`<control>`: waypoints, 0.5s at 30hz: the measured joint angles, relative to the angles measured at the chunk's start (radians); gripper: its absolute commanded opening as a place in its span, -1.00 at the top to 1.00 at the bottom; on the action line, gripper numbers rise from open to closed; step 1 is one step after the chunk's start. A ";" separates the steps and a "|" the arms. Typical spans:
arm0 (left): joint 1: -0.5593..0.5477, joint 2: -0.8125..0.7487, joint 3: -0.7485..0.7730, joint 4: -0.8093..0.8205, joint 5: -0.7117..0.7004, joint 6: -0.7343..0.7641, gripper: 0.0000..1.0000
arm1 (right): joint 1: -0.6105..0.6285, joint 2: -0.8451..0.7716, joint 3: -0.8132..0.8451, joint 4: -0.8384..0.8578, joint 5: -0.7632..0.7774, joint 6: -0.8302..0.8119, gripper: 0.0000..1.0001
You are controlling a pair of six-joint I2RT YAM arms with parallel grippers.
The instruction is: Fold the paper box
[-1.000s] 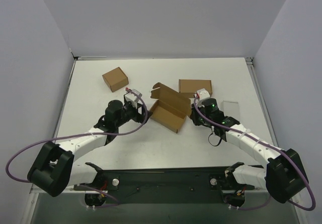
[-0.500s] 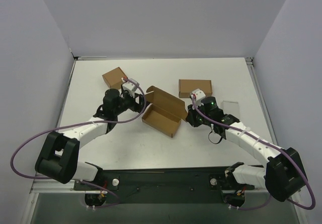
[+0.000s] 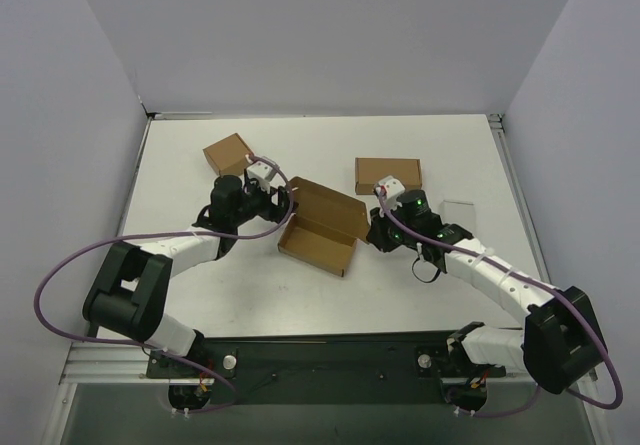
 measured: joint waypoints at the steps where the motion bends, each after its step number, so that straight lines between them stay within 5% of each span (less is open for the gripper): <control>1: 0.000 0.000 0.000 0.012 0.000 -0.003 -0.55 | -0.002 0.002 0.002 0.000 0.000 0.000 1.00; 5: 0.000 0.000 0.000 0.036 0.002 -0.019 -0.24 | -0.004 0.005 0.003 -0.001 0.002 0.000 1.00; 9: -0.002 0.000 0.000 0.057 0.005 -0.045 0.30 | -0.004 0.005 0.003 -0.004 0.027 0.001 1.00; 15: -0.058 0.000 0.000 0.066 -0.008 -0.061 0.73 | 0.003 0.005 0.014 -0.021 0.103 0.015 1.00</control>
